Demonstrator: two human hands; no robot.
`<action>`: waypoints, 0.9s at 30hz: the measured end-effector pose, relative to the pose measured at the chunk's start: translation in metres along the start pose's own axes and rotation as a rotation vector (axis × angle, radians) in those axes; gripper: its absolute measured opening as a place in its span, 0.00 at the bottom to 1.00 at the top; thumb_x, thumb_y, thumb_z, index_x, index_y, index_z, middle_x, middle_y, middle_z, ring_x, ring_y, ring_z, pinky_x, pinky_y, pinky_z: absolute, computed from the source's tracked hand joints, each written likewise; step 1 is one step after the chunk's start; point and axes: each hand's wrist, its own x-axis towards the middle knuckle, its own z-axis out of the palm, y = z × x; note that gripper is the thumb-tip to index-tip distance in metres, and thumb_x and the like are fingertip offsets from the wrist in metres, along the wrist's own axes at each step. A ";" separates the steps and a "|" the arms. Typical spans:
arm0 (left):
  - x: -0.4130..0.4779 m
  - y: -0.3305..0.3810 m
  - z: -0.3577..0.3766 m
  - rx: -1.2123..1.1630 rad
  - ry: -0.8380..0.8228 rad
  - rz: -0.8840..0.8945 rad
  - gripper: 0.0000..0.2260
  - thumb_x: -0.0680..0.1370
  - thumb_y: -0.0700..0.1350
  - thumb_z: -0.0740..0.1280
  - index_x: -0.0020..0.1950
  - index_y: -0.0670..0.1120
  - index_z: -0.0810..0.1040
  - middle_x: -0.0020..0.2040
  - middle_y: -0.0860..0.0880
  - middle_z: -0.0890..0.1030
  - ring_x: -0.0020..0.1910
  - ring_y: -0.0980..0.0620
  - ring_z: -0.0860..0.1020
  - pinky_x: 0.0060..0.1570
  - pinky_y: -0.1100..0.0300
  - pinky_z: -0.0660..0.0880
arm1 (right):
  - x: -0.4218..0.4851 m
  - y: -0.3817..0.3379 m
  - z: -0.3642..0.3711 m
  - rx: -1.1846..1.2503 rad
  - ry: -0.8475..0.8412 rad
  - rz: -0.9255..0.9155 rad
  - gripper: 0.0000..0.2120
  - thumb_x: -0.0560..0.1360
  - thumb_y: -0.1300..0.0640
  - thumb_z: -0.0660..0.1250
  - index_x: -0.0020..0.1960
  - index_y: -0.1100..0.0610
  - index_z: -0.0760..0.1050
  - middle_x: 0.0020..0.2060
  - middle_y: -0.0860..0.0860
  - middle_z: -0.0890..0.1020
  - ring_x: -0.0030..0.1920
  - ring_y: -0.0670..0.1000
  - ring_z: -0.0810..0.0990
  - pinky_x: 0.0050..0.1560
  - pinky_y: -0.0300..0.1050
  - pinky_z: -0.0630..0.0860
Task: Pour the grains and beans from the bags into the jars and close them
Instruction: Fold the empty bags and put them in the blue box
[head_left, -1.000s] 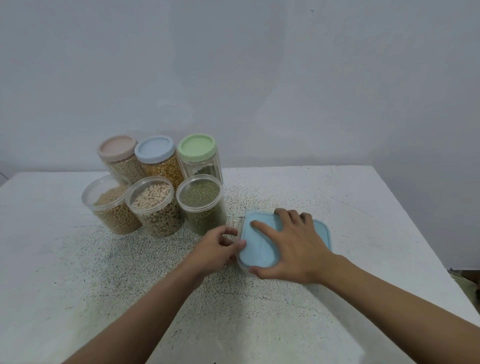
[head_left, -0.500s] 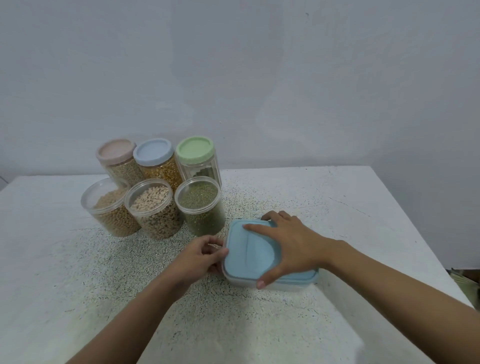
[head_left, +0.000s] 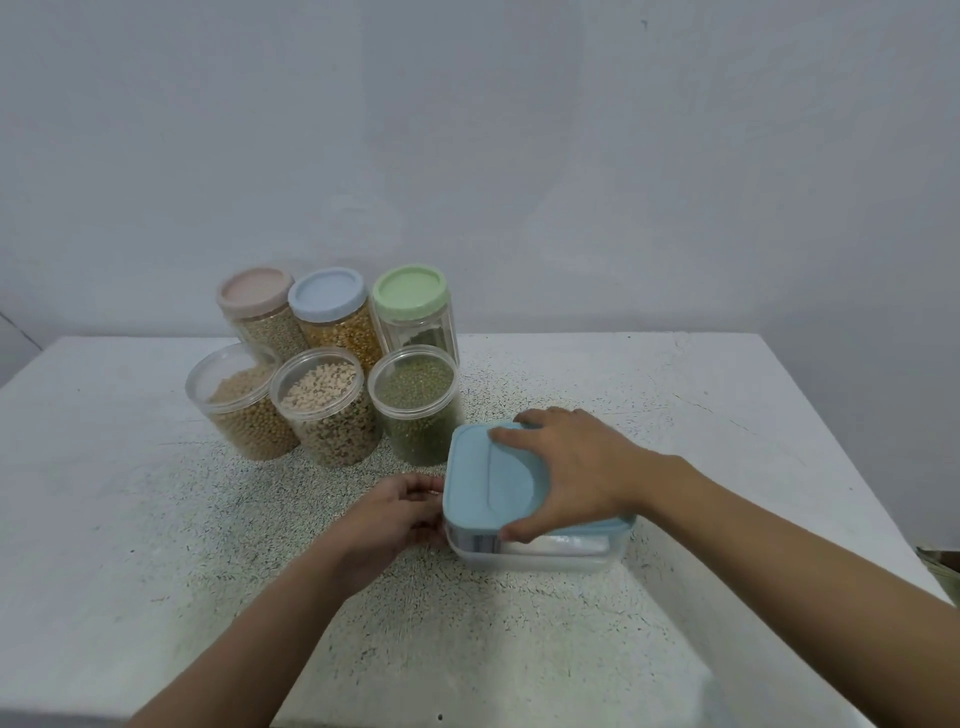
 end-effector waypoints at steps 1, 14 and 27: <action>0.000 0.001 0.002 0.002 0.013 -0.003 0.11 0.81 0.33 0.66 0.63 0.37 0.77 0.58 0.34 0.83 0.58 0.36 0.82 0.59 0.45 0.79 | -0.002 -0.003 0.000 -0.001 0.002 -0.005 0.52 0.61 0.19 0.65 0.78 0.44 0.60 0.63 0.49 0.74 0.58 0.52 0.73 0.64 0.52 0.72; -0.003 -0.007 0.002 -0.005 0.007 0.077 0.28 0.68 0.52 0.82 0.62 0.40 0.80 0.54 0.39 0.85 0.53 0.41 0.83 0.59 0.49 0.79 | -0.006 -0.008 0.028 0.011 0.015 0.010 0.52 0.64 0.26 0.72 0.79 0.44 0.54 0.73 0.53 0.63 0.70 0.55 0.62 0.73 0.56 0.59; -0.002 -0.004 0.004 0.151 0.030 0.113 0.33 0.60 0.55 0.83 0.59 0.44 0.78 0.50 0.40 0.84 0.54 0.40 0.83 0.59 0.45 0.79 | 0.001 -0.001 0.036 0.025 0.006 -0.003 0.51 0.63 0.24 0.70 0.79 0.36 0.51 0.72 0.50 0.62 0.68 0.54 0.63 0.70 0.56 0.59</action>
